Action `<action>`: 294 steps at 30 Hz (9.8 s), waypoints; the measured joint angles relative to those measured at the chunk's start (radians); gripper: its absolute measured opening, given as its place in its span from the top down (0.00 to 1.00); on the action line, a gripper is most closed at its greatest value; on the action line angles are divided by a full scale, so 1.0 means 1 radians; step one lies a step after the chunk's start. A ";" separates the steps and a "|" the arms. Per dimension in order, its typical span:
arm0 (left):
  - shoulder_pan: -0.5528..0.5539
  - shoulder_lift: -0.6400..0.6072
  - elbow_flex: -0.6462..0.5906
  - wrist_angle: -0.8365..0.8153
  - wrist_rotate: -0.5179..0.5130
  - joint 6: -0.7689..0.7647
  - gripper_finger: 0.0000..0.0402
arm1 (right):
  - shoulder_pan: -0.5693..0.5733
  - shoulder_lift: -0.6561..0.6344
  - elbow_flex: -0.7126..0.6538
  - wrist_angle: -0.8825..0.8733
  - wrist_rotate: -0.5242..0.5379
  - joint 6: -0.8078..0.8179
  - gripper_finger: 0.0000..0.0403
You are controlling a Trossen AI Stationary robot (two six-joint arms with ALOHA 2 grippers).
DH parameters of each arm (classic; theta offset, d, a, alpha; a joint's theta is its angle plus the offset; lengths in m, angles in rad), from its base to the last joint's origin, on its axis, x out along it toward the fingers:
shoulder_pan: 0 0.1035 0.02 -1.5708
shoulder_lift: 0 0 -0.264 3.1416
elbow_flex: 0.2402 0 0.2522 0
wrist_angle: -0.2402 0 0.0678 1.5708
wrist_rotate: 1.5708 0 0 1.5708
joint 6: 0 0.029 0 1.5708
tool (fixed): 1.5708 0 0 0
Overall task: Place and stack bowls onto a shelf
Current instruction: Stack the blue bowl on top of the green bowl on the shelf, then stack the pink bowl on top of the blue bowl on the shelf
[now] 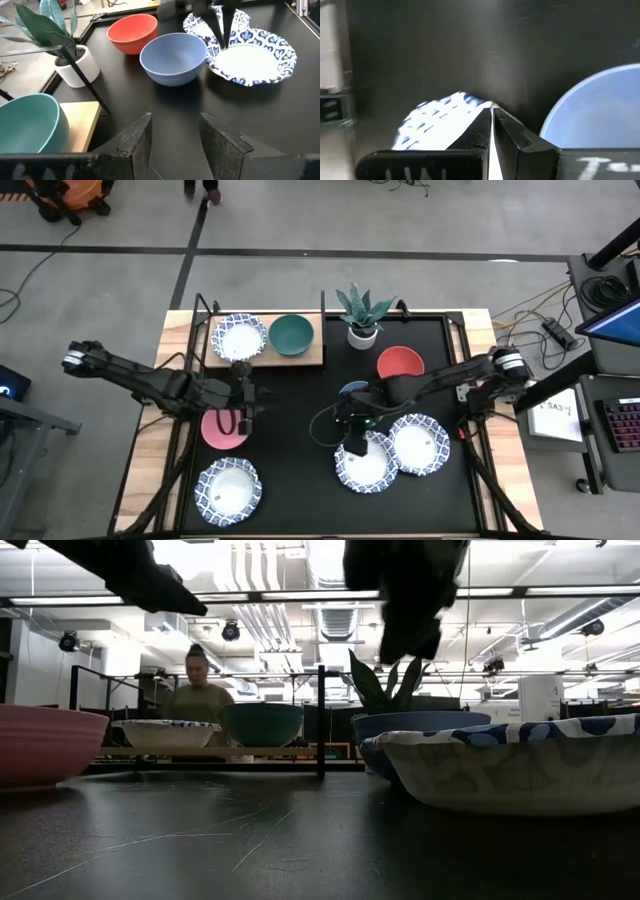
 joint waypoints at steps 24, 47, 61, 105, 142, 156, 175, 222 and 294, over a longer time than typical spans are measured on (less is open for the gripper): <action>0.002 -0.006 -0.014 0.012 -0.049 0.012 0.64 | -0.018 0.075 0.051 0.017 0.049 -0.017 0.98; 0.002 -0.006 -0.014 0.012 -0.049 0.035 0.64 | -0.016 0.089 0.050 -0.076 0.243 0.071 0.58; 0.002 -0.006 -0.014 0.011 -0.049 0.039 0.64 | -0.016 0.199 0.050 -0.071 0.286 0.140 0.80; 0.001 -0.254 -0.020 -0.044 -0.172 -0.001 0.64 | -0.181 -0.038 0.056 0.667 0.202 -0.600 0.98; 0.001 -0.443 -0.086 -0.043 -0.172 -0.005 0.64 | -0.394 0.221 0.056 0.952 0.207 -0.731 0.86; 0.001 -0.442 -0.088 -0.043 -0.172 -0.004 0.64 | -0.393 0.214 0.056 0.992 0.207 -0.693 0.71; 0.000 -0.442 -0.088 -0.043 -0.172 0.000 0.64 | -0.397 0.344 0.056 1.163 0.203 -0.477 0.98; 0.323 0.214 -0.088 0.778 0.041 0.134 0.76 | 0.007 -0.577 -0.670 1.029 0.307 -0.442 0.98; 0.320 0.195 0.106 0.167 0.153 -0.359 0.91 | 0.031 -0.605 -0.770 0.998 0.304 -0.362 0.98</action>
